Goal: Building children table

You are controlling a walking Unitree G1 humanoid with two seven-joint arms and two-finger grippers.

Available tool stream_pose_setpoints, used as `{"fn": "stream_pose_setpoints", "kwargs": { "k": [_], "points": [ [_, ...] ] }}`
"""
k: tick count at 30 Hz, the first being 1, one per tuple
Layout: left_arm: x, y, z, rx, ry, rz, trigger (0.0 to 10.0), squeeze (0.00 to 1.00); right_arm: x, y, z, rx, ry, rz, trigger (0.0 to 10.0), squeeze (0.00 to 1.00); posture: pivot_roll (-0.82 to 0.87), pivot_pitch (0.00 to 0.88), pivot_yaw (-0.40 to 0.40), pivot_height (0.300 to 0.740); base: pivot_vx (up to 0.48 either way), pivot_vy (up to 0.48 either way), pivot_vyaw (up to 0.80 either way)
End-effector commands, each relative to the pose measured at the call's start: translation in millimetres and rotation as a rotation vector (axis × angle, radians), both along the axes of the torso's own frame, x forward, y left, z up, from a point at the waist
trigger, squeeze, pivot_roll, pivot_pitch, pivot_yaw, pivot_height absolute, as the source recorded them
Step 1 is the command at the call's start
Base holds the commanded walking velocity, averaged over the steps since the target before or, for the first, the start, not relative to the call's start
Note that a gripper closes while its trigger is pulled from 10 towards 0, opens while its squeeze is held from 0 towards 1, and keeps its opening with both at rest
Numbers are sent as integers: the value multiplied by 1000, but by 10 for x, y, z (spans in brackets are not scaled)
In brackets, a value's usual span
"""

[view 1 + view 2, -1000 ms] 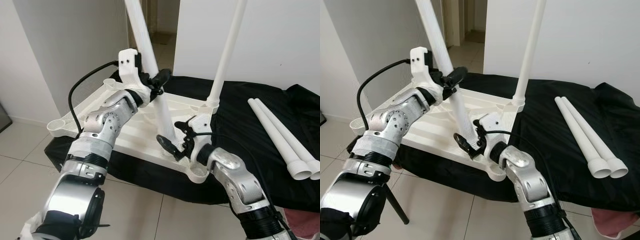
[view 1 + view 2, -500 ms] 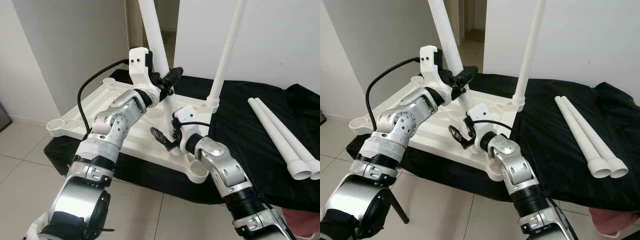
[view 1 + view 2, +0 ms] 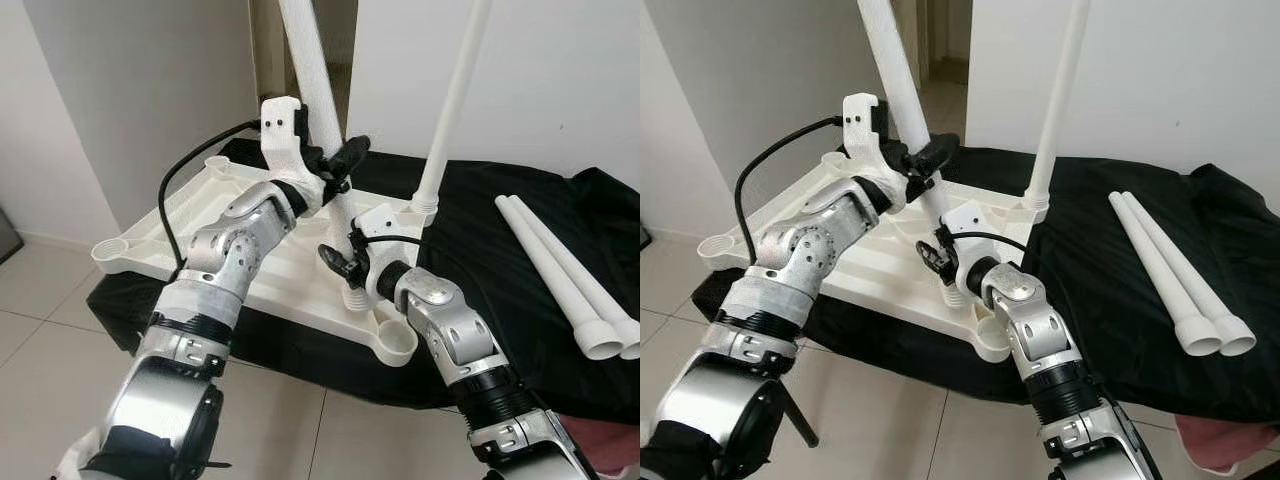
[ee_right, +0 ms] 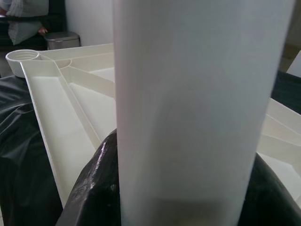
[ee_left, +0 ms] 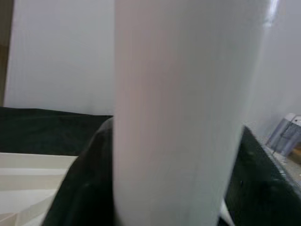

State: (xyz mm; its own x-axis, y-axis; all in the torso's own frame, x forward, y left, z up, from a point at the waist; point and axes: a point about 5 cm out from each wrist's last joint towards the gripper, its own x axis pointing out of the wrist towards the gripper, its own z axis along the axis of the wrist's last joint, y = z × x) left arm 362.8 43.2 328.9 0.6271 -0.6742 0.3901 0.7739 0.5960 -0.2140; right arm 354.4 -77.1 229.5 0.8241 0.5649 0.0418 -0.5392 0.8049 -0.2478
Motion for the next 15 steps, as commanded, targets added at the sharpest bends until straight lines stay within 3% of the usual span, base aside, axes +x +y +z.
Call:
{"fn": "stream_pose_setpoints", "kwargs": {
  "k": [1, 2, 5, 6, 7, 8, 15],
  "points": [
    [-149, -108, 75, 13, -112, -232, 10000, 1000, 15, 4, -31, -5, 26, -11, 863, 0, 38, 57, 3, 740, 0, 0, 0],
    [-177, -115, 96, 6, -120, -253, 10000, 1000, 29, -22, -34, 20, 32, -42, 10000, 0, 38, 51, 4, 740, 0, 0, 0],
    [-219, -120, 118, -2, -127, -282, 10000, 1000, 53, -83, -40, 66, 31, -112, 10000, 0, 38, 47, 5, 740, 0, 0, 0],
    [-229, -118, 123, -10, -125, -289, 10000, 867, 62, -107, -45, 82, 30, -137, 10000, 0, 38, 47, 5, 740, 0, 0, 0],
    [-229, -118, 123, -10, -125, -289, 10000, 867, 62, -107, -45, 82, 30, -137, 10000, 0, 38, 47, 5, 740, 0, 0, 0],
    [-227, -106, 122, -17, -116, -284, 10000, 0, 65, -132, -45, 94, 24, -159, 10000, 0, 40, 47, 6, 740, 0, 0, 0],
    [-183, 3, 115, -36, -92, -203, 10000, 0, 69, -305, -24, 185, 1, -270, 10000, 0, 37, 49, 12, 740, 0, 0, 0]
  ]
}}
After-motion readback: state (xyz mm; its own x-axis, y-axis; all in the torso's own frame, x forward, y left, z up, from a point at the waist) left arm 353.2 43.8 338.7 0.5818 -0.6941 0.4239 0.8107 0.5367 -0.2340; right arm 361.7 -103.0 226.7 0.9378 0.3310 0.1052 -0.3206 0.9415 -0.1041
